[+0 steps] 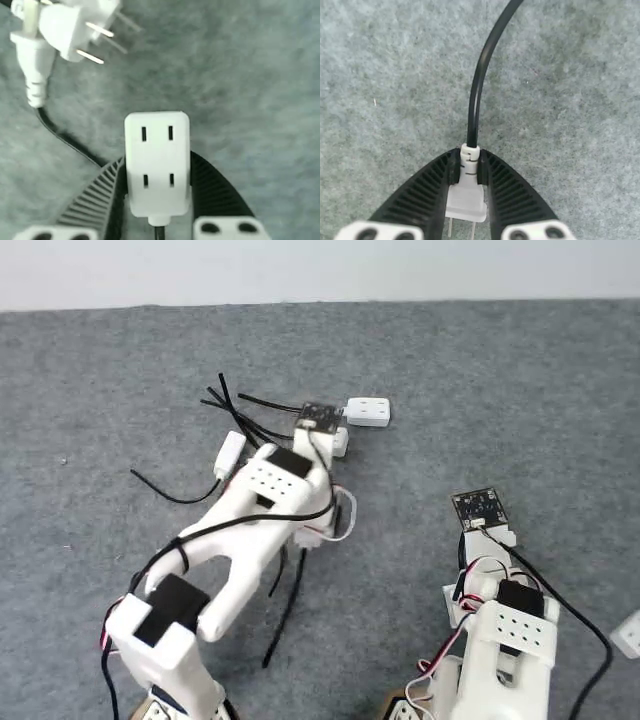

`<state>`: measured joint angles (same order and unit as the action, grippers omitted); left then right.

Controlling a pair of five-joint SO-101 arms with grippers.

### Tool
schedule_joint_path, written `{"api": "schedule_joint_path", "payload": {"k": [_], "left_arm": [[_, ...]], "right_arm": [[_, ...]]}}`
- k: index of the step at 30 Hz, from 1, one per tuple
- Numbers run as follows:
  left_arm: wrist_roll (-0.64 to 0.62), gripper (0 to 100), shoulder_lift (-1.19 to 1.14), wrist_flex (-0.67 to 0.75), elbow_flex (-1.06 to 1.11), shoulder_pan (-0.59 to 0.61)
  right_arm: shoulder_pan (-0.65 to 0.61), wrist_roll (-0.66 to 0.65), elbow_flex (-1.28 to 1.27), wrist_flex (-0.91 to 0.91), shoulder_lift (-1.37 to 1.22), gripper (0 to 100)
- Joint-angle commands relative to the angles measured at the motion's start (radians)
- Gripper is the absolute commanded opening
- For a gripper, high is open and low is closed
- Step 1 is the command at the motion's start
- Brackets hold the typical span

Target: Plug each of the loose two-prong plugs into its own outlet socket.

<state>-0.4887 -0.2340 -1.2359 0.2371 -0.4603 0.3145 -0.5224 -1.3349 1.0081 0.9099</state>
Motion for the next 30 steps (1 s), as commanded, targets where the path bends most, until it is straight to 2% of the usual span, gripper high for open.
{"api": "schedule_joint_path", "payload": {"k": [1,5,7,14,23,26,30], "left_arm": [[-0.167,1,0.0,-0.014,-0.124,-0.034],[-0.394,1,-0.043,0.115,-0.137,-0.061],[-0.443,1,-0.089,0.161,-0.136,-0.071],[-0.42,1,-0.236,0.204,-0.142,-0.081],[-0.348,2,-0.198,0.198,-0.136,-0.074],[-0.356,10,-0.181,0.149,-0.139,-0.064],[-0.396,31,-0.158,0.077,-0.139,-0.072]], "right_arm": [[-0.005,0.003,0.005,-0.021,0.007,0.8],[-0.005,0.003,0.005,-0.021,0.007,0.8],[-0.005,0.003,0.005,-0.021,0.007,0.8],[-0.005,0.003,0.005,-0.022,0.007,0.8],[-0.007,0.003,0.0,-0.035,0.008,0.8],[-0.007,0.003,0.0,-0.035,0.008,0.8],[-0.007,0.003,0.0,-0.035,0.008,0.8]]}}
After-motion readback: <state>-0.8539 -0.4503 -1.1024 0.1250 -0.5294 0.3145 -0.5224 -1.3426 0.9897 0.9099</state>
